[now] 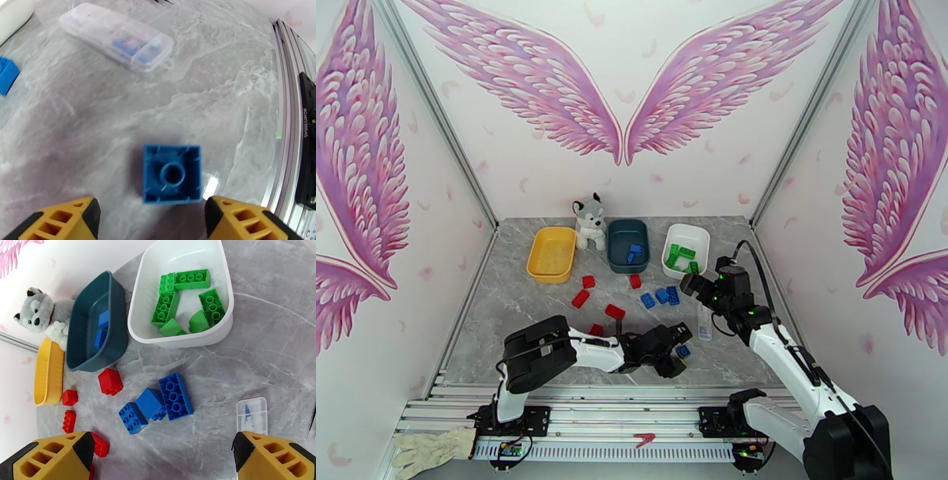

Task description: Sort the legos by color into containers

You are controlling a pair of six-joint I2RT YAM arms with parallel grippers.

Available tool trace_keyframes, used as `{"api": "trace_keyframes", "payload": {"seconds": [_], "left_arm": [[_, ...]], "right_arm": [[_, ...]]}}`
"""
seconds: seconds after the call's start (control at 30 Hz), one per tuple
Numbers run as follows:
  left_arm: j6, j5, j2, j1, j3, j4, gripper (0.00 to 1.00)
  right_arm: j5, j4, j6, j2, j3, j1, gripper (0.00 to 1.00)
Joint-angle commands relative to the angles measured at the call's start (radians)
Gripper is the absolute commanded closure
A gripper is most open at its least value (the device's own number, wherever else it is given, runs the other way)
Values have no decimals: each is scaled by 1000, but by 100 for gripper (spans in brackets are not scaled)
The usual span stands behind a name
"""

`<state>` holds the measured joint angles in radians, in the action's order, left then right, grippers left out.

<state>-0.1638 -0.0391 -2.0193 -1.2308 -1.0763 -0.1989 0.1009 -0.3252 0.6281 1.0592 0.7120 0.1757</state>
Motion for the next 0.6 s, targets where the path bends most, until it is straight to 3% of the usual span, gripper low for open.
{"api": "trace_keyframes", "payload": {"seconds": [0.0,0.3,0.57], "left_arm": [[10,-75,-54,-33,-67,35,31],[-1,-100,-123,-42,-133,59,49],[-2,-120,-63,-40,-75,38,75]], "right_arm": [[2,6,9,-16,-14,-12,1],[11,11,13,-12,-19,-18,1],[19,15,17,-17,-22,-23,1]]}}
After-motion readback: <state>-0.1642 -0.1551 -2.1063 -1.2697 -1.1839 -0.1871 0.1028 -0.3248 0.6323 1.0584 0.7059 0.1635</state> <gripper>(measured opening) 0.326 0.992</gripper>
